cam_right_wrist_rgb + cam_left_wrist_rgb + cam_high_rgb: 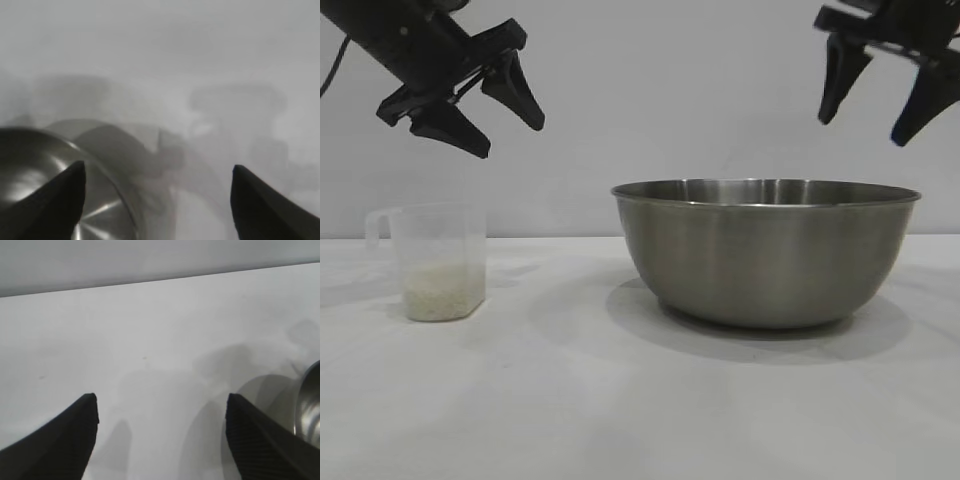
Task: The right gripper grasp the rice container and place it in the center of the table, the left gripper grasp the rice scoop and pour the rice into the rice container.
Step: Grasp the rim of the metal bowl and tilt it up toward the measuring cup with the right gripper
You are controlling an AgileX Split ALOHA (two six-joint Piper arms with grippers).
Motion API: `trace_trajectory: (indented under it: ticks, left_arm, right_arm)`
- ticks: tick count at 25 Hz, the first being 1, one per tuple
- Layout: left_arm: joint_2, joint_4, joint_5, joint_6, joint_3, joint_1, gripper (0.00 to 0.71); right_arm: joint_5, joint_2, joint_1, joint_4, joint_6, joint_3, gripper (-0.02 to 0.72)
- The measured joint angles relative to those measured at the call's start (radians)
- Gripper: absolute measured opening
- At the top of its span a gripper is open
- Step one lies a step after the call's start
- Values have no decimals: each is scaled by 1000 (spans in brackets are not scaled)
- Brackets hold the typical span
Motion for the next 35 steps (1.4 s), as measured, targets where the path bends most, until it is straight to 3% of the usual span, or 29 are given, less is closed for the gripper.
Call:
trace_trajectory:
  ticks: [4, 6, 9, 26, 28, 29, 35]
  left_arm:
    - [4, 0, 2, 0, 0, 0, 505]
    - [4, 0, 2, 0, 0, 0, 505]
    - [4, 0, 2, 2, 0, 0, 505]
    - [4, 0, 2, 2, 0, 0, 505]
    - [4, 0, 2, 2, 0, 0, 505]
    - [4, 0, 2, 2, 0, 0, 505]
    - [4, 0, 4, 2, 0, 0, 505]
  right_arm:
    - [138, -10, 0, 0, -5, -2, 537]
    - [159, -10, 0, 0, -8, -2, 537]
    - [163, -8, 0, 0, -10, -2, 489]
    - [158, 211, 0, 69, -20, -2, 491]
    - [156, 231, 2, 70, -21, -2, 427]
    - [154, 238, 6, 69, -22, -2, 439]
    - [152, 276, 40, 74, -26, -2, 143]
